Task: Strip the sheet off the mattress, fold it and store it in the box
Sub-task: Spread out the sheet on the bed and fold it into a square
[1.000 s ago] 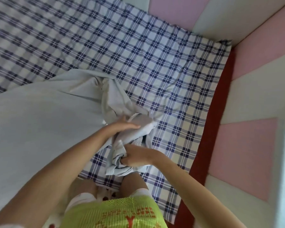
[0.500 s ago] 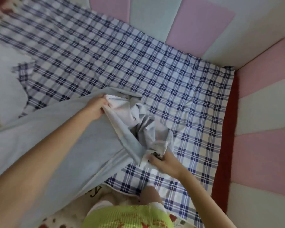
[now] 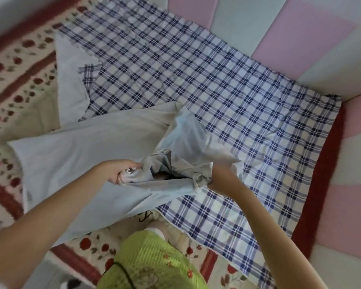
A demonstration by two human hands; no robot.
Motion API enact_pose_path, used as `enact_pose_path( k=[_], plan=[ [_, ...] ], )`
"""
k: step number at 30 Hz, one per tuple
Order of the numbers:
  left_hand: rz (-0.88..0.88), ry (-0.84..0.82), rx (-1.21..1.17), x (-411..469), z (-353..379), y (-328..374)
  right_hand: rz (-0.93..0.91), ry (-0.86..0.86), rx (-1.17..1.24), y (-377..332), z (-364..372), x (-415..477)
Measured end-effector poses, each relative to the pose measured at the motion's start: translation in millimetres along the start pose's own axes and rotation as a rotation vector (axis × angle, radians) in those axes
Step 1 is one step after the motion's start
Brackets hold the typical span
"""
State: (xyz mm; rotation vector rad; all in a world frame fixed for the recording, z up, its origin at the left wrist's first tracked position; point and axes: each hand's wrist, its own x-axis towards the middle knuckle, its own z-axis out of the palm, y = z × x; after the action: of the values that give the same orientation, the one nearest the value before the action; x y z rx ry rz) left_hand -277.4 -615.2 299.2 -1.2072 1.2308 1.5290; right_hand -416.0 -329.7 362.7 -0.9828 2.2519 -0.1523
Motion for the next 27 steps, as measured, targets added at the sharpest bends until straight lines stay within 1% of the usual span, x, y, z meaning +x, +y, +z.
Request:
enact_pose_path(
  k=[3,5,7,9,11,12,14,15,16,17,18,19,20,21,23,24,25,27],
  plan=[
    [-0.057,-0.026,0.103,-4.2,20.4,-29.7,-0.054,0.047,0.037,0.6,-2.0,-38.8],
    [0.000,-0.041,0.126,-8.5,36.6,-42.9,-0.076,0.071,0.030,6.2,3.6,-55.7],
    [0.109,-0.036,0.093,-16.3,49.5,-56.9,-0.071,0.095,0.030,15.3,15.0,-66.5],
    [0.283,0.042,-0.001,-22.0,54.7,-69.5,-0.122,0.122,0.040,20.4,22.5,-78.6],
    [0.441,0.126,-0.227,-29.0,48.7,-77.8,-0.162,0.129,0.048,22.3,24.2,-85.1],
    [0.512,0.150,-0.358,-32.1,42.3,-81.7,-0.154,0.106,0.041,23.1,24.2,-88.4],
    [0.612,0.172,-0.548,-43.1,30.3,-86.7,-0.069,0.009,0.076,26.5,22.7,-88.3],
    [0.657,0.195,-0.609,-48.0,24.8,-90.6,-0.023,-0.025,0.105,34.6,23.4,-85.4],
    [0.665,0.251,-0.644,-56.1,20.8,-89.5,0.029,-0.045,0.142,43.3,22.5,-82.8],
    [0.675,0.291,-0.667,-60.4,16.2,-86.9,0.074,-0.057,0.201,53.1,21.9,-81.4],
    [0.677,0.328,-0.639,-62.6,11.9,-84.4,0.120,-0.054,0.251,62.5,22.7,-80.7],
    [0.691,0.319,-0.578,-54.8,5.3,-83.1,0.174,-0.033,0.280,75.4,27.2,-77.2],
    [0.700,0.331,-0.502,-47.2,1.8,-80.4,0.225,-0.001,0.286,80.7,28.3,-76.2],
    [0.673,0.307,-0.466,-49.4,5.1,-75.1,0.260,0.057,0.312,83.6,29.9,-77.5],
    [0.559,0.365,-0.427,-74.4,25.6,-59.0,0.299,0.217,0.412,87.7,28.7,-81.9],
    [0.514,0.364,-0.366,-82.6,29.1,-56.1,0.328,0.307,0.475,86.2,25.9,-87.4],
    [0.477,0.343,-0.317,-84.5,31.0,-51.9,0.365,0.447,0.529,87.5,22.5,-92.4],
    [0.424,0.338,-0.117,-86.5,34.3,-43.4,0.430,0.724,0.613,95.2,19.9,-103.0]
  ],
)
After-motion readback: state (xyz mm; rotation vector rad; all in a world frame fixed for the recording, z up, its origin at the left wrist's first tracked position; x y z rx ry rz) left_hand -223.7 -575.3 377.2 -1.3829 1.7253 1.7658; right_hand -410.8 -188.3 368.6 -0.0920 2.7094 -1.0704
